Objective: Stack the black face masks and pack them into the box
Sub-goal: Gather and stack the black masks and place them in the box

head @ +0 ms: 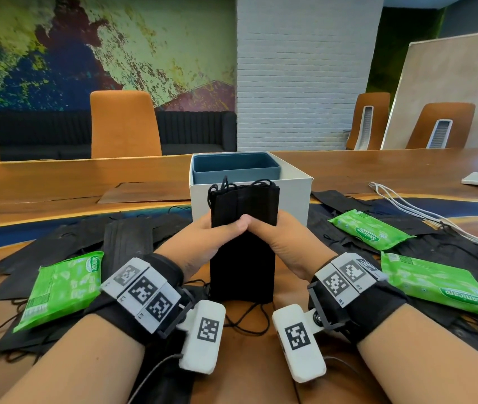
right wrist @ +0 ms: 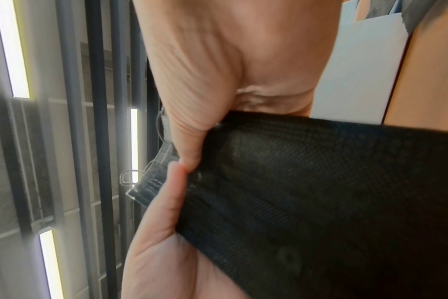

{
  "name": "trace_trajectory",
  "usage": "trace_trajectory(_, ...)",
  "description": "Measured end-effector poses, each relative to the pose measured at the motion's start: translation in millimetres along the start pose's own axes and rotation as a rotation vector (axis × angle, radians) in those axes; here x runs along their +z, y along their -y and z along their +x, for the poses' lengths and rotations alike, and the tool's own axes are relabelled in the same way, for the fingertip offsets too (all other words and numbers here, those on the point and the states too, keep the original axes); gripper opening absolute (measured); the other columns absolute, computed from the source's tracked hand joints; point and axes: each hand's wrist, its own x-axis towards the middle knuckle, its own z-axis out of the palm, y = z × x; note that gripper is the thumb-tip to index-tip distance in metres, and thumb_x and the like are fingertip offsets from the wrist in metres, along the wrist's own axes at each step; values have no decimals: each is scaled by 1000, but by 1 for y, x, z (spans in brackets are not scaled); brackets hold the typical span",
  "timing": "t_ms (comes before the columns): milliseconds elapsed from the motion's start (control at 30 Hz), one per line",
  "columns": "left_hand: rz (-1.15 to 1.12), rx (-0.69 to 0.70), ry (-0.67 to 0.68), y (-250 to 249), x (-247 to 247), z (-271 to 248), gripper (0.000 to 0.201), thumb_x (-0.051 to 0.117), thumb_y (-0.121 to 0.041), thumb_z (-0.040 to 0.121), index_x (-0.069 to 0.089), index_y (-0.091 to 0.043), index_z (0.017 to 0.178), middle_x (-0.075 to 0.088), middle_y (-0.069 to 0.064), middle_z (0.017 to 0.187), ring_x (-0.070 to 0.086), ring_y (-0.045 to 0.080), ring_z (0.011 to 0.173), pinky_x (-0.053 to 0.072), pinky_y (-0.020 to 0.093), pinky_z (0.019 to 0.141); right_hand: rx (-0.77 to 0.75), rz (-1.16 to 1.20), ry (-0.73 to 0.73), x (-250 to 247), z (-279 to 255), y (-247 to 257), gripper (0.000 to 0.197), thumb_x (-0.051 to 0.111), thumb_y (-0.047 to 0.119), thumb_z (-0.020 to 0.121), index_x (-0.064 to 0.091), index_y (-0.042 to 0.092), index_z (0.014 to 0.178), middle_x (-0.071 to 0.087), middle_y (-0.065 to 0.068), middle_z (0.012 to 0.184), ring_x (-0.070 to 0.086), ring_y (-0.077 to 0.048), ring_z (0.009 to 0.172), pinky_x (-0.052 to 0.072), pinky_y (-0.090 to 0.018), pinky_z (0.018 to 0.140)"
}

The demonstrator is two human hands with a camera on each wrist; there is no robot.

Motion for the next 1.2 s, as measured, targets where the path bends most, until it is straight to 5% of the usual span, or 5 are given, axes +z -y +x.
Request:
trace_trajectory(233, 68, 60, -128, 0, -8, 7, 44, 60, -23, 92, 37, -33, 129, 58, -5, 121, 57, 13, 112, 47, 36, 100, -21, 87, -63, -6, 3, 0, 29, 66, 20, 87, 60, 24, 115, 67, -1, 116, 64, -16, 108, 54, -31, 90)
trace_trajectory(400, 60, -2, -61, -4, -11, 4, 28, 58, -27, 90, 57, -25, 118, 69, 1, 114, 62, 19, 112, 44, 45, 103, -118, 114, -94, -5, 4, 13, 30, 66, 16, 87, 61, 14, 117, 67, -8, 115, 64, -21, 109, 53, -38, 93)
trace_trajectory(567, -172, 76, -124, -18, -14, 4, 23, 47, -17, 97, 58, -21, 117, 71, 2, 110, 65, 21, 107, 52, 43, 88, -125, 139, -204, -6, 4, 29, 16, 59, 29, 91, 52, 17, 84, 60, -5, 87, 58, -20, 92, 47, -44, 95)
trace_trajectory(867, -500, 188, -449, -67, -42, 19, 22, 38, -18, 103, 54, -14, 116, 68, 7, 105, 68, 18, 87, 56, 35, 63, 109, 264, -71, 3, 4, 28, 24, 51, 33, 96, 58, 15, 110, 64, -10, 109, 62, -20, 101, 47, -41, 101)
trace_trajectory(1200, -568, 141, -490, -75, -27, 21, 26, 44, -17, 101, 49, -9, 125, 64, 14, 112, 65, 25, 92, 57, 36, 62, 24, 334, -269, 9, 31, 69, 9, 51, 12, 98, 57, 11, 103, 66, -9, 98, 67, -15, 73, 56, -22, 57)
